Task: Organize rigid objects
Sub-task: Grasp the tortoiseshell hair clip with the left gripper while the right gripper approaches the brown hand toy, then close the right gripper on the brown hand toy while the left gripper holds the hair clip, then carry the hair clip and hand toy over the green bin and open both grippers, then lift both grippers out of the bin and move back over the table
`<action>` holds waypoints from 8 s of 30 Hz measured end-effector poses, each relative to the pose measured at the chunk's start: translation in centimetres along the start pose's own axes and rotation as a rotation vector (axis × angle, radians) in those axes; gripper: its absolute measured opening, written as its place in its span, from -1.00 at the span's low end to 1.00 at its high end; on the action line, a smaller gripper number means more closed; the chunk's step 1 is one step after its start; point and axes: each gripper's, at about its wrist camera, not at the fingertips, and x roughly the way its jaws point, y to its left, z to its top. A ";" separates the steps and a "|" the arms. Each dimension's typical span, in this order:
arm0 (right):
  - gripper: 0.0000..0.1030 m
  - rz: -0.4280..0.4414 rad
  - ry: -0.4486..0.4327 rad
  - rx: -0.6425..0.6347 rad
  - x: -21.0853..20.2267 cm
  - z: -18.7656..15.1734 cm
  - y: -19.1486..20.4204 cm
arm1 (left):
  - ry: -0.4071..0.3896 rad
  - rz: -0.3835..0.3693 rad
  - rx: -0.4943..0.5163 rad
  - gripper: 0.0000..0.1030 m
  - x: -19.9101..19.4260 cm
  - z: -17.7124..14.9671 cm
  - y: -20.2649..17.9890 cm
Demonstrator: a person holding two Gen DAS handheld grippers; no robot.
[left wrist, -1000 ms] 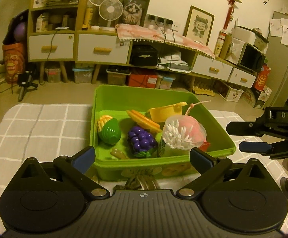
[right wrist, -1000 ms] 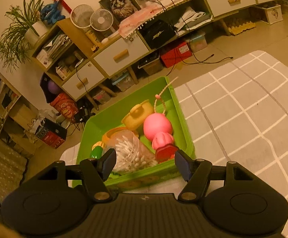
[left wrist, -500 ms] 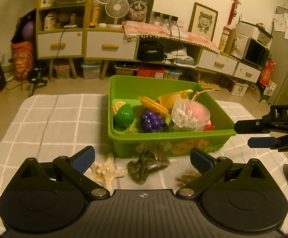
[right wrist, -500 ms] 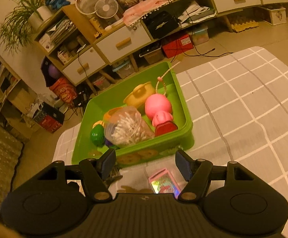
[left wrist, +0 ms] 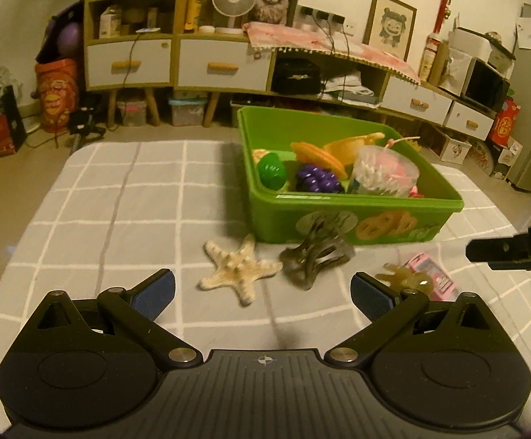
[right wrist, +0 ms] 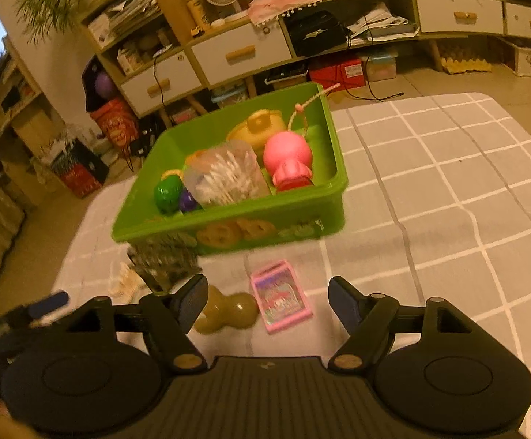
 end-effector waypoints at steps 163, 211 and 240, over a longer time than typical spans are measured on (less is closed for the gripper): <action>-1.00 0.053 -0.183 -0.087 1.0 3.5 1.3 | -0.109 -0.119 0.006 0.05 1.6 5.6 -3.7; -0.17 -0.127 -0.203 -0.169 4.9 10.0 0.5 | -0.080 0.065 0.063 0.87 9.5 11.5 -4.3; 0.19 -0.132 -0.158 -0.129 -3.0 3.1 1.7 | -0.057 0.079 0.106 0.96 -0.2 4.8 -3.4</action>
